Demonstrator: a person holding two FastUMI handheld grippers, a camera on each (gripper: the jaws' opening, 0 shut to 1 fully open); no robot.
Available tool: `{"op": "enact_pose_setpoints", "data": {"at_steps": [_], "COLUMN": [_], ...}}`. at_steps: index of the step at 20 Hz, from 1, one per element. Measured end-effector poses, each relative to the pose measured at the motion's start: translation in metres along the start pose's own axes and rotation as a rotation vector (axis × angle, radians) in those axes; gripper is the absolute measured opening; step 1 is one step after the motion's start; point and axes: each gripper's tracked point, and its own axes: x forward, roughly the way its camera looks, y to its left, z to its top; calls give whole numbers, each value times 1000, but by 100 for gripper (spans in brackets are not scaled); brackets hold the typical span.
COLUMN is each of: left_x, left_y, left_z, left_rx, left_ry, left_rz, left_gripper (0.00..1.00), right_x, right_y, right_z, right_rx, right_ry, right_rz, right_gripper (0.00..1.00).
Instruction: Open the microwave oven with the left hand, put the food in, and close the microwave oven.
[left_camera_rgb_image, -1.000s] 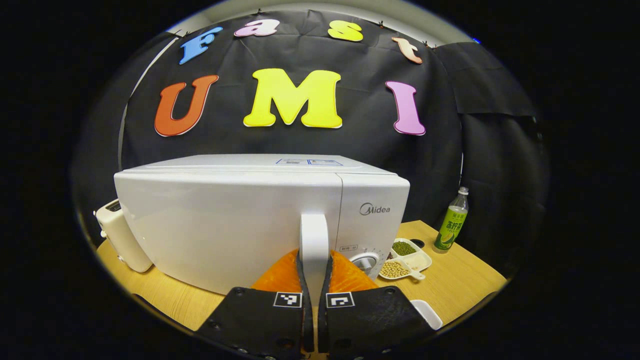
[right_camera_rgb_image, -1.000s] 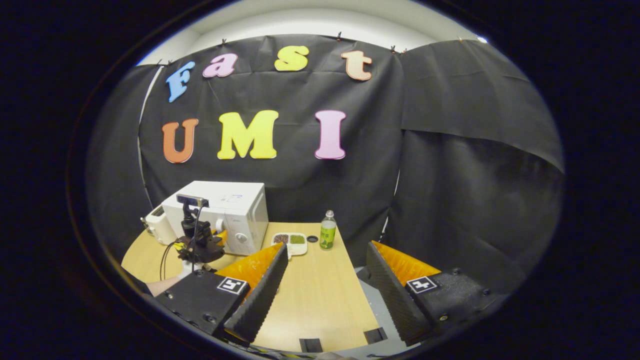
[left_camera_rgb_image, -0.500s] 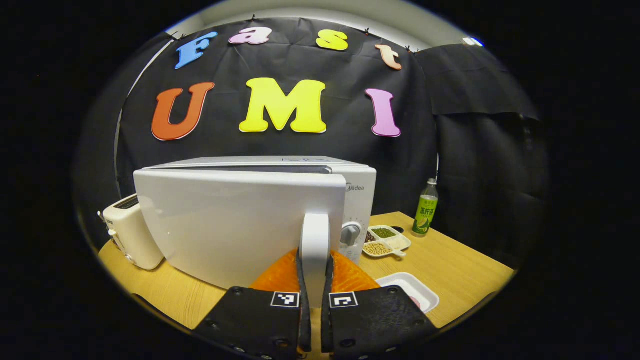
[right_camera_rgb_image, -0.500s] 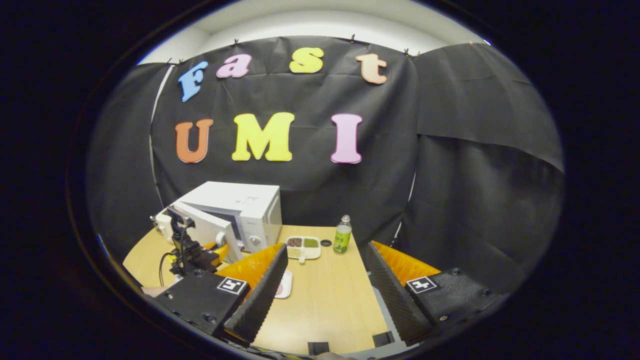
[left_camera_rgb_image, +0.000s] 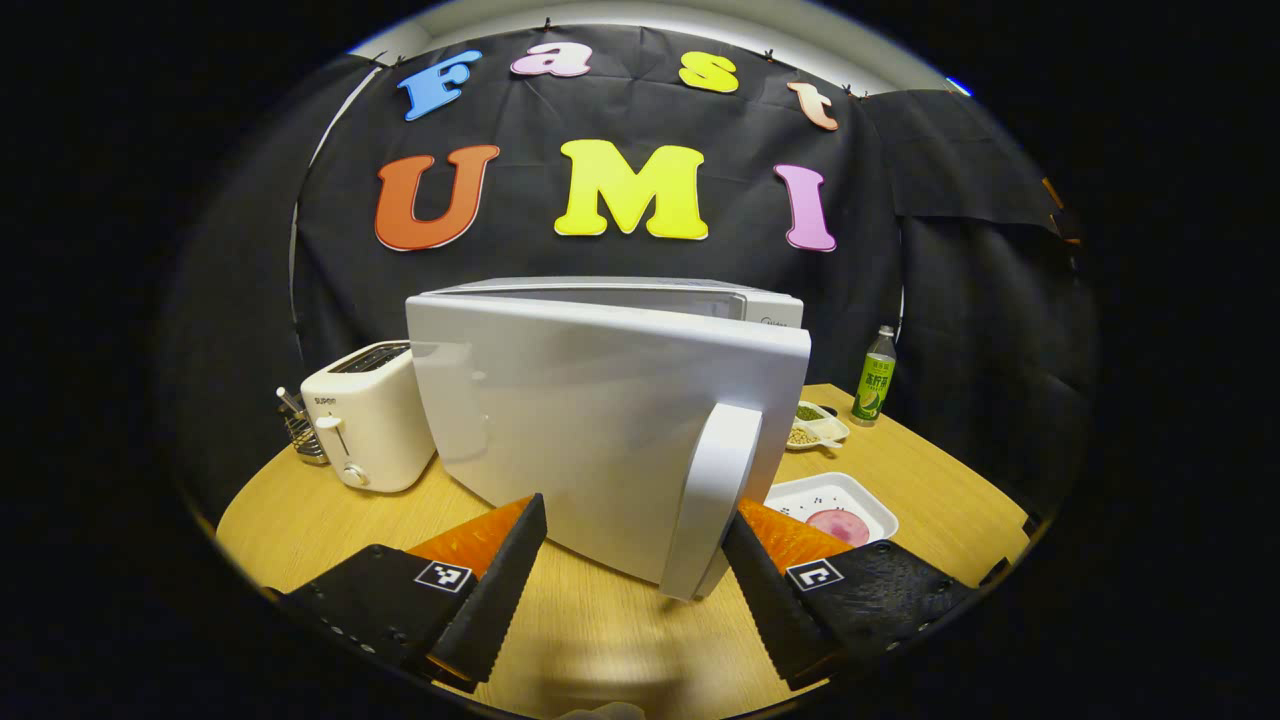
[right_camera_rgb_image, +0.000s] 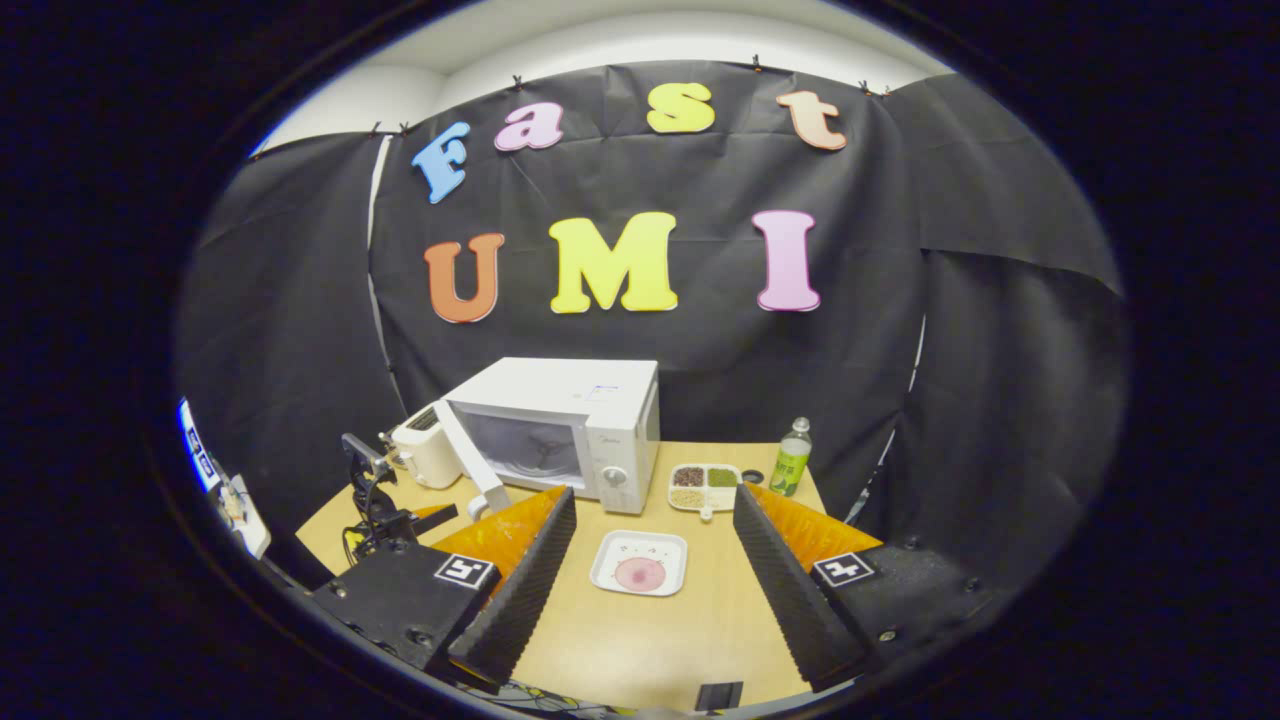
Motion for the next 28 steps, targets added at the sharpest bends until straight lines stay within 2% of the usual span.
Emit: {"op": "enact_pose_setpoints", "data": {"at_steps": [5, 6, 7, 8, 9, 11, 12, 13, 14, 15, 16, 17, 18, 19, 20, 21, 22, 26, 27, 28], "left_x": [-36, -44, -52, -61, -68, -83, -90, -97, -104, -112, -117, -123, -131, -141, -150, -159, -167, -192, -197, -201], "left_y": [34, 42, 52, 63, 74, 96, 107, 118, 130, 142, 152, 161, 171, 183, 194, 201, 204, 205, 199, 192], "left_z": [-5, -7, -9, -11, -10, -14, -15, -16, -17, -18, -19, -21, -23, -23, -25, -27, -28, -36, -37, -37], "left_rx": [10, 10, 13, 19, 22, 26, 28, 30, 32, 30, 18, -1, -8, 1, 15, 24, 31, 11, -6, -22], "left_ry": [-1, 2, 6, 7, 5, 11, 18, 23, 25, 26, 28, 33, 38, 39, 38, 39, 41, 57, 57, 54], "left_rz": [54, 67, 85, 108, 132, 171, 190, 211, 234, 256, 273, 289, 310, 342, 368, 381, 393, 417, 412, 407], "left_gripper": [98, 98, 98, 98, 98, 98, 98, 98, 98, 98, 98, 97, 98, 98, 98, 98, 98, 98, 98, 98], "right_x": [-10, -11, -10, -10, -10, -10, -10, -9, -7, -6, -4, -3, -1, -1, 1, 2, 3, 30, 38, 45], "right_y": [24, 26, 30, 35, 38, 46, 52, 57, 61, 65, 67, 70, 74, 80, 82, 81, 79, 64, 60, 53], "right_z": [-6, -9, -12, -15, -17, -19, -21, -24, -28, -31, -34, -36, -36, -35, -35, -35, -35, -36, -42, -50], "right_rx": [-20, -21, -20, -17, -14, -4, -2, -1, -1, -2, -3, -1, 11, 33, 51, 61, 65, 102, 112, 115], "right_ry": [-5, -5, 0, 4, 4, -2, -2, 1, 8, 13, 20, 26, 24, 21, 21, 19, 15, 14, 36, 56], "right_rz": [40, 42, 51, 57, 61, 76, 85, 97, 106, 114, 118, 127, 142, 166, 175, 179, 176, 140, 141, 132], "right_gripper": [100, 92, 100, 100, 92, 92, 100, 92, 92, 92, 100, 92, 100, 92, 100, 100, 92, 92, 100, 100]}}
